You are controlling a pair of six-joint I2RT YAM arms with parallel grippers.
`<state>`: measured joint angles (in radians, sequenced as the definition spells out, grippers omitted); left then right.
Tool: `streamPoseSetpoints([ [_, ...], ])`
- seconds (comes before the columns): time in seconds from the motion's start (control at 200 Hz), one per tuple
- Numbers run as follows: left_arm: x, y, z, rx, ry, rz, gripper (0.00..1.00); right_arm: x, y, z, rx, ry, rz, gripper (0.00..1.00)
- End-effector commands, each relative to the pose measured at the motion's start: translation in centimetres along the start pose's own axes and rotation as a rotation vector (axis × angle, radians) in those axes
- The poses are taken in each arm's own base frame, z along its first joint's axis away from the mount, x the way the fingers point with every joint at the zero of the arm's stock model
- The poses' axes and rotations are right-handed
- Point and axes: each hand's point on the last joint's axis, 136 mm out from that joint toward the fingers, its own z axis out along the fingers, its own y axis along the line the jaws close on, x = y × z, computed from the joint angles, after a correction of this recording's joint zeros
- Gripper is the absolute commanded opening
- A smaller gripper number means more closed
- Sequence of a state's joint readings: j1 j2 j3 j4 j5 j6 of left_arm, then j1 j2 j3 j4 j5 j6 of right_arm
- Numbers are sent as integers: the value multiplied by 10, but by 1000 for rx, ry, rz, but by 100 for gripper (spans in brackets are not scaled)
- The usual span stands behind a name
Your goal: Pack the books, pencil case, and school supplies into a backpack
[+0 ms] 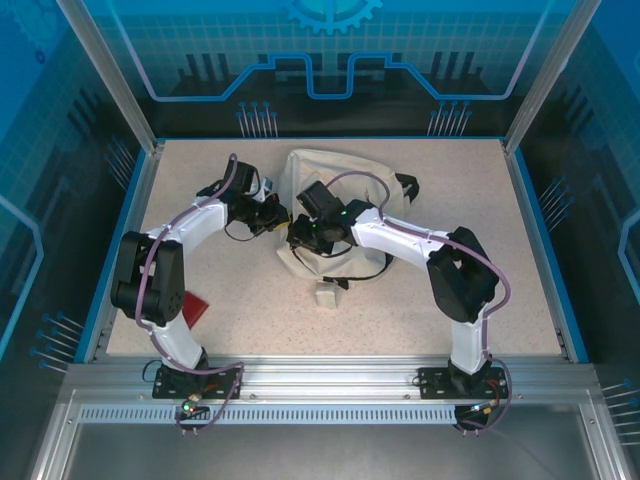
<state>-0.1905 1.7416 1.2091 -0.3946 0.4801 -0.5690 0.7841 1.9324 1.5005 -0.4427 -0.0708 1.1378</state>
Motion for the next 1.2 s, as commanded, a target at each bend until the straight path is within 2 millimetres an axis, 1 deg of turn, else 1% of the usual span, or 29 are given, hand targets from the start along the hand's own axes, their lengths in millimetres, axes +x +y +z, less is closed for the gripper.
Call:
streamPoseSetpoints([
  [0.0,6,-12,-6,53,28,23,0,-7,2,3,-7,0,48,33],
  [0.12,7,-11,-5,51,29,21,0,-5,-6,7,13,5,126,30],
  [0.185,7,-11,-5,51,29,22,0,-5,-5,8,-2,4,156,28],
  [0.315,8,-9,-4,47,32,19,0,-11,-3,5,-3,-30,162,12],
  [0.435,10,-7,-4,42,34,22,0,-24,1,-3,-7,-98,126,0],
  [0.52,12,-6,-3,44,39,22,0,-36,7,-5,-27,-145,95,0],
  [0.64,15,-5,-4,48,42,25,0,-47,18,-4,-78,-173,66,0],
  [0.755,16,-4,-4,44,45,27,0,-53,28,-1,-119,-173,46,0],
  [0.82,16,-3,-4,42,43,30,0,-56,32,-3,-138,-180,33,0],
  [0.935,16,-4,-5,41,42,31,0,-53,31,-9,-130,-185,19,0],
  [1.01,14,-3,-6,33,31,31,0,-48,18,-13,-68,-180,23,0],
  [1.196,2,7,-11,-17,-25,13,0,-16,-4,-22,46,-132,-40,0],
])
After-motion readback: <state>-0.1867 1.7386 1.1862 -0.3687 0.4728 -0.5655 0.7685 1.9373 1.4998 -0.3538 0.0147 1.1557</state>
